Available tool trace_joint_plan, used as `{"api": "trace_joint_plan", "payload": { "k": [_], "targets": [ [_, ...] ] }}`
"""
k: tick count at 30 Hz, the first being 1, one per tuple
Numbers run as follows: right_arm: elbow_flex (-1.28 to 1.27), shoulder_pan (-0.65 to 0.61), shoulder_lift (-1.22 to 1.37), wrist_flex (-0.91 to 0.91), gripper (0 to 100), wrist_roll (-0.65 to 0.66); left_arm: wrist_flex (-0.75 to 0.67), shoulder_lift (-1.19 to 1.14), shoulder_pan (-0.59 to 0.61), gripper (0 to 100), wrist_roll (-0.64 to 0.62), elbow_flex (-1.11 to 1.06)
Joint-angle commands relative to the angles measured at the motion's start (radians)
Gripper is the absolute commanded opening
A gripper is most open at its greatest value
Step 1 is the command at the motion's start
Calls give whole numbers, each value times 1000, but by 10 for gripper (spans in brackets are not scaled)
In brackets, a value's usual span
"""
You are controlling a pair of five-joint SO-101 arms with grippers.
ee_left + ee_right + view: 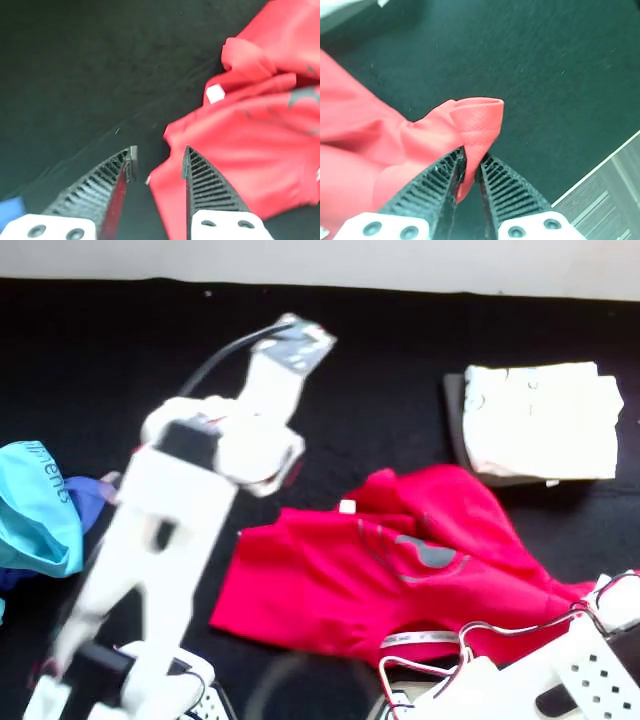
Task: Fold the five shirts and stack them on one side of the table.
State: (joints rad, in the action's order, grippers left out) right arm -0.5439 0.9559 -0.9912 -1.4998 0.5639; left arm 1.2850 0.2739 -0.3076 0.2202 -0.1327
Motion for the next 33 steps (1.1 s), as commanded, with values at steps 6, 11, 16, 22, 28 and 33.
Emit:
{"api": "trace_joint_plan", "payload": {
  "k": [6,11,16,22,28,33],
  "targets": [
    [-99,-42,-1,18,5,-14,-51,-421,-236,161,-28,213],
    [-101,-42,-1,18,5,-14,-44,-579,-275,160,-29,366],
    [-101,-42,-1,18,5,-14,-44,-642,-275,159,-29,484],
    [-101,-42,-1,18,5,-14,-52,-768,-308,159,-29,568],
    [-101,-42,-1,18,5,-14,-20,-901,-352,158,-60,690],
    [-101,-42,1,18,5,-14,-3,-931,-389,160,-95,745]
  ]
}}
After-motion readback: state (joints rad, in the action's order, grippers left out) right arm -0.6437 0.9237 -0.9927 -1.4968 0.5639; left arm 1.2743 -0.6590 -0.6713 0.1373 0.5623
